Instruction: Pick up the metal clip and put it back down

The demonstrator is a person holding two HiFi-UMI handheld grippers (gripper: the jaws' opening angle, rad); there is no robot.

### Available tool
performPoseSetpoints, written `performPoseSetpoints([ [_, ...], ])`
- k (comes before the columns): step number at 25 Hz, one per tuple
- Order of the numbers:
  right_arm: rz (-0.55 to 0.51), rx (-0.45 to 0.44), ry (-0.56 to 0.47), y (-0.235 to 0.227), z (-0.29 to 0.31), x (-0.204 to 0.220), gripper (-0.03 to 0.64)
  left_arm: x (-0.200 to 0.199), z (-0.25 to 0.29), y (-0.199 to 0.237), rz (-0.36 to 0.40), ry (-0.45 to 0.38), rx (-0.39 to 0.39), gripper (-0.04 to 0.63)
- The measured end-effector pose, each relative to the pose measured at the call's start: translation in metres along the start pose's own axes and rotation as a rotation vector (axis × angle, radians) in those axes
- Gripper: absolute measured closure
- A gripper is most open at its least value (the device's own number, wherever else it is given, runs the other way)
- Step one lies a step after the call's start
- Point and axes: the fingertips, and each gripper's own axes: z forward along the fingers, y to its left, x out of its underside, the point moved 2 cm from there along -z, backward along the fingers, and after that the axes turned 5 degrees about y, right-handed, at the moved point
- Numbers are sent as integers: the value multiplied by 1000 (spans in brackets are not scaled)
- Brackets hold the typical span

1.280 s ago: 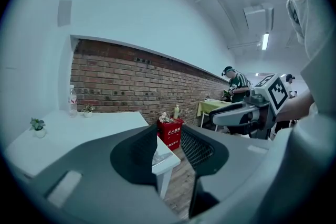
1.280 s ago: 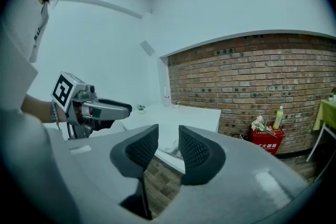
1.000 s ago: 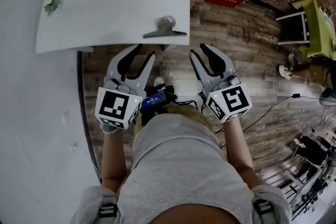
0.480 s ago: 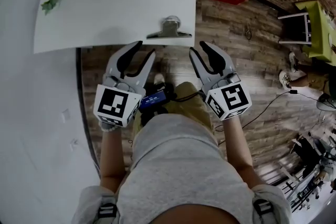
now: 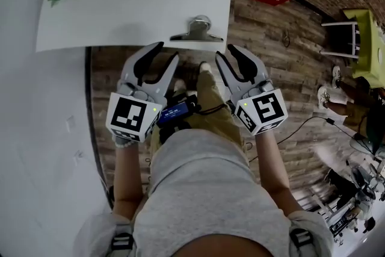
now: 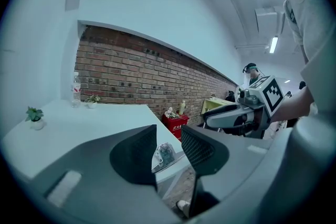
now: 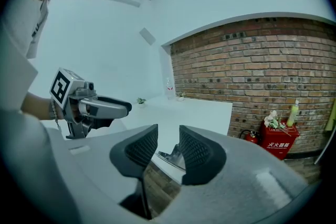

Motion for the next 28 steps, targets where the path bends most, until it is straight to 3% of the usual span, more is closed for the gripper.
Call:
performPoseSetpoints([
  [14,-29,-112,70,-19,28,5,483,12,16,11,-75,26,-95,439],
  [28,-55,-224,208,-38,69,36,462,38,19,16,-192,49,-196,439],
])
